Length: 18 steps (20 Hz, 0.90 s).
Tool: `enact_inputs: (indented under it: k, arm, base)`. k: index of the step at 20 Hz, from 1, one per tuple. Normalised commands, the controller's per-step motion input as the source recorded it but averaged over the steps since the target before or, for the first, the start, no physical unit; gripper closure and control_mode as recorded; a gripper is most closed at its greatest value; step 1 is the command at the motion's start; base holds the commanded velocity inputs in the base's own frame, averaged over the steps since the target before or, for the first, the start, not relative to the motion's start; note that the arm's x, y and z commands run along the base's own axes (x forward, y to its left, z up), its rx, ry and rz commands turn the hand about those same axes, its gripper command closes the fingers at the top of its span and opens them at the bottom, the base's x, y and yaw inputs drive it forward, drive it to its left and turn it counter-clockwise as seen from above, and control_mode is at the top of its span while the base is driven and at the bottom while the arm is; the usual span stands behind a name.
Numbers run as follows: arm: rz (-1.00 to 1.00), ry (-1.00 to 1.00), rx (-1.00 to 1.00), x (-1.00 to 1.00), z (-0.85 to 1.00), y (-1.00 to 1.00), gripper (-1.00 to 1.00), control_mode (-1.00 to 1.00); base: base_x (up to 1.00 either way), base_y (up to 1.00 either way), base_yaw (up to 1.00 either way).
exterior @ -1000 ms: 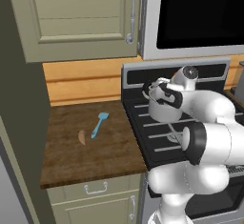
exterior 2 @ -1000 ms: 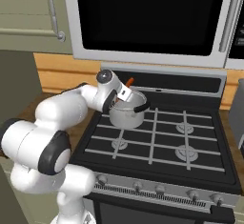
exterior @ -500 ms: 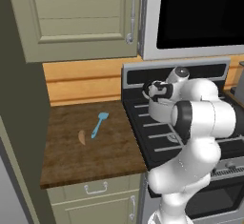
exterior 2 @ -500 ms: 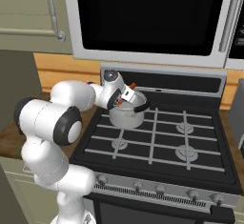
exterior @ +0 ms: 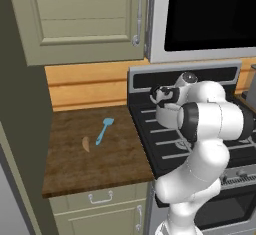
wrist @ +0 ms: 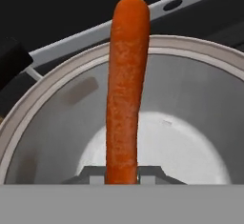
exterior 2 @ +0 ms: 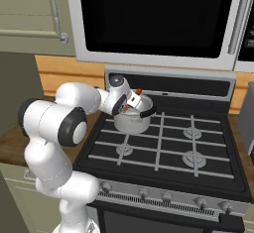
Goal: Put the carrot and sweet potato in the pot. Retrieve the spatula and lightly stir the vegetables in the pot.
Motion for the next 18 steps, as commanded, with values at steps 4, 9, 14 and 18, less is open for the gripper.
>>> enact_inputs:
  k: [4, 9, 14, 18]
  arm:
    - [0.0, 0.0, 0.0, 0.0, 0.0, 0.0, -1.0, -1.0]
    - [0.0, -0.07, 0.0, -0.34, 0.44, 0.03, -1.0, -1.0]
    - [0.0, -0.15, 0.0, -0.9, 0.65, 0.59, -1.0, -1.0]
    - [0.0, -0.05, 0.0, -0.97, 0.64, 0.85, -1.0, -1.0]
  base:
    - [0.0, 0.0, 0.0]
    - [0.0, 0.0, 0.0]
    - [0.0, 0.0, 0.0]
    - [0.0, 0.0, 0.0]
